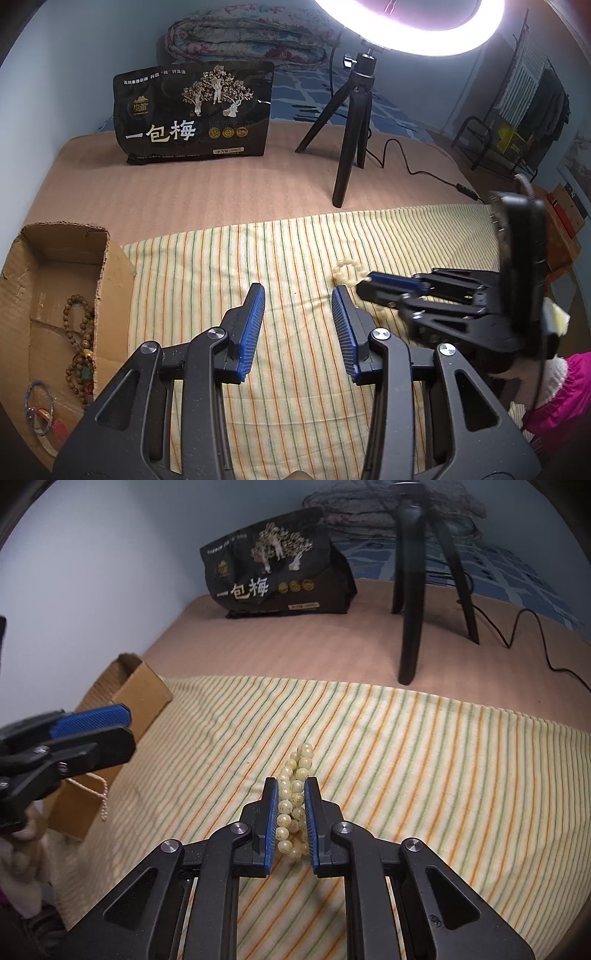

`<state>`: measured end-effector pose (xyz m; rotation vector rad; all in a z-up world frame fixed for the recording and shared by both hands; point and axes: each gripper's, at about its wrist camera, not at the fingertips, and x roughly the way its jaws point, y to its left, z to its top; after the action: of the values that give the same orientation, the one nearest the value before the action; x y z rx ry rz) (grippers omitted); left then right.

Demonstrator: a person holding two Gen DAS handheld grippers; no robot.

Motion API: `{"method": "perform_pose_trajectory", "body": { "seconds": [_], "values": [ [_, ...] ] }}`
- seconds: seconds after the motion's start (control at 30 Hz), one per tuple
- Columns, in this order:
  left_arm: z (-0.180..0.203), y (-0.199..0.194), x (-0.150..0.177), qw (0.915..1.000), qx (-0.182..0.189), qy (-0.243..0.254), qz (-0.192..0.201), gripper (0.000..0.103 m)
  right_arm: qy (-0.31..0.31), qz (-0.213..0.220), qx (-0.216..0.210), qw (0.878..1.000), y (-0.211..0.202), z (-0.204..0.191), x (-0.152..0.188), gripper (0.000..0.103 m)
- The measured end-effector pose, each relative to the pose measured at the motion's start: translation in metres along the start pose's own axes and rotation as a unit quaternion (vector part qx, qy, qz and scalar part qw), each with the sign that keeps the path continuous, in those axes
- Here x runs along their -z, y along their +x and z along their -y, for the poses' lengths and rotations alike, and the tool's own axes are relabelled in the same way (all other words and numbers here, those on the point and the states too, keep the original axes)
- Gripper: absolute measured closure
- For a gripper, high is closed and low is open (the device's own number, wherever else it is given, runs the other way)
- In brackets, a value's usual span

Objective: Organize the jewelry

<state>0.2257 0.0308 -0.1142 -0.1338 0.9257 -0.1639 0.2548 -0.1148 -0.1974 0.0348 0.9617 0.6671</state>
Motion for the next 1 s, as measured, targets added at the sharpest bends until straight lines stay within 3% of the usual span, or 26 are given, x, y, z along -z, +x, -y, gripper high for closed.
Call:
{"method": "perform_pose_trajectory", "body": {
  "seconds": [0.13,0.5,1.0],
  "values": [
    [0.007,0.009,0.003,0.9999,0.002,0.007,-0.012,0.065,-0.002,0.013,0.010,1.000,-0.012,0.007,0.005,0.091],
    [0.029,0.054,0.013,0.9986,0.008,0.030,-0.043,0.065,-0.034,-0.019,0.044,0.998,-0.025,0.045,0.008,0.091],
    [0.057,0.090,0.020,0.9950,-0.015,0.082,-0.055,0.065,-0.071,-0.028,0.074,0.994,-0.030,0.051,0.020,0.090]
  ]
}}
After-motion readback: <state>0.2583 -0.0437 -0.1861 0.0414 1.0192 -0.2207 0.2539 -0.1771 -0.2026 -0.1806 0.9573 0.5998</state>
